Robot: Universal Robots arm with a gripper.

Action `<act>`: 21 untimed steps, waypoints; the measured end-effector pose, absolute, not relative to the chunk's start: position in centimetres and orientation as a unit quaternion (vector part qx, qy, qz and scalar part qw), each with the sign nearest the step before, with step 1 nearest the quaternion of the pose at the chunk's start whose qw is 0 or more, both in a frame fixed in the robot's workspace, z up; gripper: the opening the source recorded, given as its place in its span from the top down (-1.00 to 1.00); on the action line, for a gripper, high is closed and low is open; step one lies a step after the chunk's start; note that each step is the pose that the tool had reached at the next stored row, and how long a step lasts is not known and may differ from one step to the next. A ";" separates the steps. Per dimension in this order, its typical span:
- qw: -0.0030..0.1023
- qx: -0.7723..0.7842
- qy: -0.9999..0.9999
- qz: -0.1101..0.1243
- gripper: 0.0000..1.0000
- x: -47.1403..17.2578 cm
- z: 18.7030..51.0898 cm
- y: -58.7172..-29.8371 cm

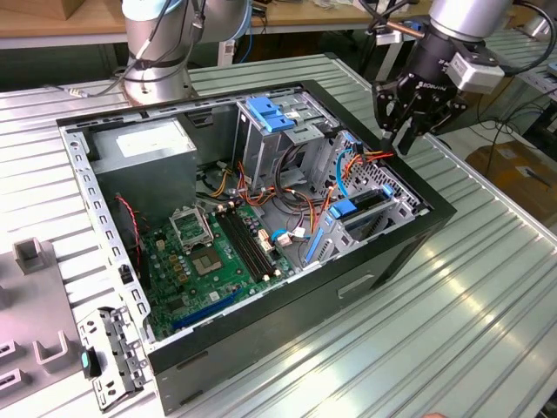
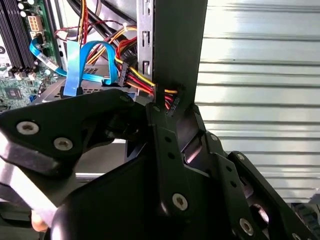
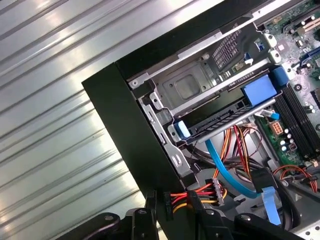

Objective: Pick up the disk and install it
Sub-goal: 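Insert the first disk wire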

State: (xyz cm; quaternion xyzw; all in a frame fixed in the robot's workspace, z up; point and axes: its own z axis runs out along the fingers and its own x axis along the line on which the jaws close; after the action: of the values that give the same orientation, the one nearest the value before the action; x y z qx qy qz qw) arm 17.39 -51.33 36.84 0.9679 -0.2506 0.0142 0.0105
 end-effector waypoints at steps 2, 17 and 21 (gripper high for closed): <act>0.010 0.968 -0.250 0.014 0.25 17.4 36.6 -51.3; 0.010 0.968 -0.250 0.014 0.67 17.5 37.1 -51.3; 0.011 0.968 -0.250 0.014 0.67 17.2 37.1 -51.4</act>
State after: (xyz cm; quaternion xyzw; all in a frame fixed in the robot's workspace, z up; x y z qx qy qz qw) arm 17.22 -51.35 37.10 0.9680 -0.2505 0.0143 0.0105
